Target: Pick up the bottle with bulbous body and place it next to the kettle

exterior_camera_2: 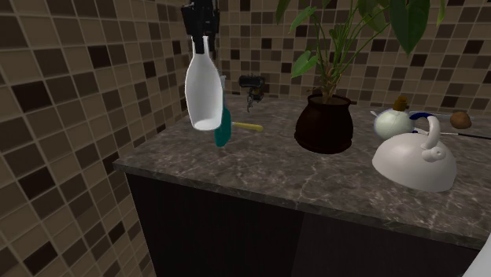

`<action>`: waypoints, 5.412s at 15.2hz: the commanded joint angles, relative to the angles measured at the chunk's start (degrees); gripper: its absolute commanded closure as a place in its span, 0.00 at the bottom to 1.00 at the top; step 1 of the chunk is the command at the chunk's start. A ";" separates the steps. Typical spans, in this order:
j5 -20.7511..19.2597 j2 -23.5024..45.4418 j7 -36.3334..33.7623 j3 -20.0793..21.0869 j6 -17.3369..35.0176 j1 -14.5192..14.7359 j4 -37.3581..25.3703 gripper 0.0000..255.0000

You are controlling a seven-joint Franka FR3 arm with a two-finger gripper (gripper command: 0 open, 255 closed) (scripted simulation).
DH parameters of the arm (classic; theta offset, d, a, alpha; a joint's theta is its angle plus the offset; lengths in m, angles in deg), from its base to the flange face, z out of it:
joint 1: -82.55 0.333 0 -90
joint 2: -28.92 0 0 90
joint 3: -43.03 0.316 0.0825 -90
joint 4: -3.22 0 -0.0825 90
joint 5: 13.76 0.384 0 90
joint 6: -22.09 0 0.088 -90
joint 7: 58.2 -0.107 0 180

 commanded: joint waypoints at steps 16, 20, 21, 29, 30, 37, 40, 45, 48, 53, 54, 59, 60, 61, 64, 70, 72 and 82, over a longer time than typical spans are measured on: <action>1.98 5.05 0.57 -0.26 -15.81 -2.61 -20.64 1.00; 3.12 7.80 0.77 -0.23 -20.63 -4.08 -28.14 1.00; 3.49 8.69 0.81 -0.20 -22.00 -4.56 -30.39 1.00; -0.21 -1.79 2.27 -1.51 -20.47 -2.42 -18.80 1.00; -1.35 -4.59 2.45 -1.66 -19.54 -1.91 -15.26 1.00; -8.21 -21.07 3.51 -1.98 -16.86 -1.03 2.48 1.00; -10.71 -27.10 4.17 -1.92 -17.05 -1.66 7.78 1.00; -14.44 -36.20 5.84 -1.99 -18.55 -3.34 14.56 1.00; -16.51 -41.14 7.24 -2.19 -20.00 -4.60 17.58 1.00; -19.86 -48.55 10.26 -2.89 -23.10 -6.86 21.07 1.00; -20.53 -49.90 10.98 -3.09 -23.80 -7.33 21.55 1.00; -23.96 -55.99 15.07 -4.35 -27.56 -9.66 22.90 1.00; -24.67 -57.07 16.00 -4.66 -28.35 -10.11 22.97 1.00; -25.40 -58.11 16.95 -5.00 -29.14 -10.54 22.97 1.00; -27.66 -60.92 20.03 -6.11 -31.56 -11.78 22.58 1.00; -32.59 -65.24 27.12 -8.84 -36.30 -13.83 20.08 1.00; -34.38 -66.29 29.74 -9.90 -37.82 -14.33 18.75 1.00; -44.41 -68.57 44.88 -16.44 -44.45 -14.94 8.30 1.00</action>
